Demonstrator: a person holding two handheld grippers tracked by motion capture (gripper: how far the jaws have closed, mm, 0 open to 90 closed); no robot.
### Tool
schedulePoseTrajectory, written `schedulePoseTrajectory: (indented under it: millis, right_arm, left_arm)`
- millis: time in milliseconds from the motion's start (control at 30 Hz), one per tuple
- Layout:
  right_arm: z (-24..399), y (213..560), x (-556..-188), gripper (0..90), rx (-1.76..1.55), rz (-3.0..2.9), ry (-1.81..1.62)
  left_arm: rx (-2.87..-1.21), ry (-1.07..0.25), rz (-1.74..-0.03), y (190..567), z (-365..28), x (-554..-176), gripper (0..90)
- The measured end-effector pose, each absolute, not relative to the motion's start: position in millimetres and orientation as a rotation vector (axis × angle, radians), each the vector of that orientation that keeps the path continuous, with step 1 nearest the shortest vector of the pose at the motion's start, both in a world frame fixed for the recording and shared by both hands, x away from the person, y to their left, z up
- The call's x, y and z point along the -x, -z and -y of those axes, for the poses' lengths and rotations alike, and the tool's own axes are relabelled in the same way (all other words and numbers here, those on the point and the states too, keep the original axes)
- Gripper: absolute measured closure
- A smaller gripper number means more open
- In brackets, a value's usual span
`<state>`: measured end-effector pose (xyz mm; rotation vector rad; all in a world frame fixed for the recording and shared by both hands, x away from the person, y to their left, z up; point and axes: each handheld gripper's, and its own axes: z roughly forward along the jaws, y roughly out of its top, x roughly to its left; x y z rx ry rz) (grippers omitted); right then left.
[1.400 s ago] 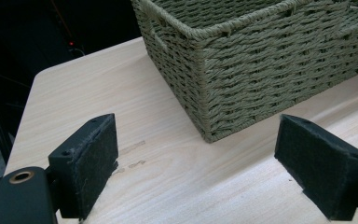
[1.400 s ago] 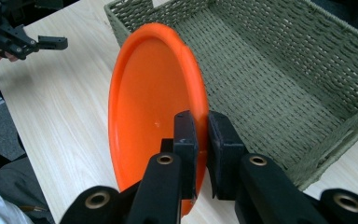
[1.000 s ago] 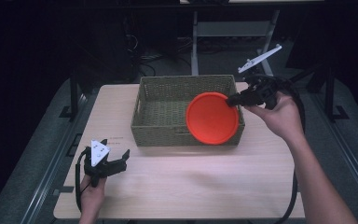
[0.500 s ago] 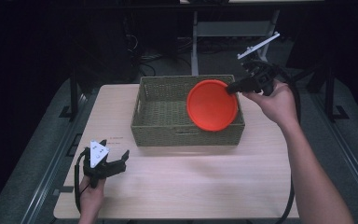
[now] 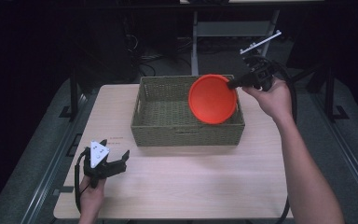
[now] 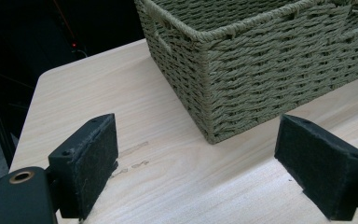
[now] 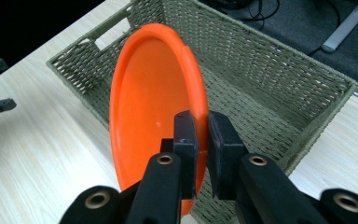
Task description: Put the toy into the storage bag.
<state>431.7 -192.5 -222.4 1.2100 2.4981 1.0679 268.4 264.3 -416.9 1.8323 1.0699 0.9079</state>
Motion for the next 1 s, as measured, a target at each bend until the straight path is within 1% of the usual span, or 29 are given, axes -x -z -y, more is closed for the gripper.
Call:
schedulePoseTrajectory:
  millis: [367, 1000]
  right_arm:
    - [195.7, 231.3, -444.3, 82.4, -1.278, -2.463, -1.091]
    - [187.3, 248.2, -464.3, 82.3, -1.344, -2.435, -1.084]
  left_arm:
    - [-1.830, -0.904, -1.075, 416.7, -264.5, -268.2, 12.8]
    - [-1.836, -0.904, -1.069, 416.8, -264.3, -268.2, 12.8]
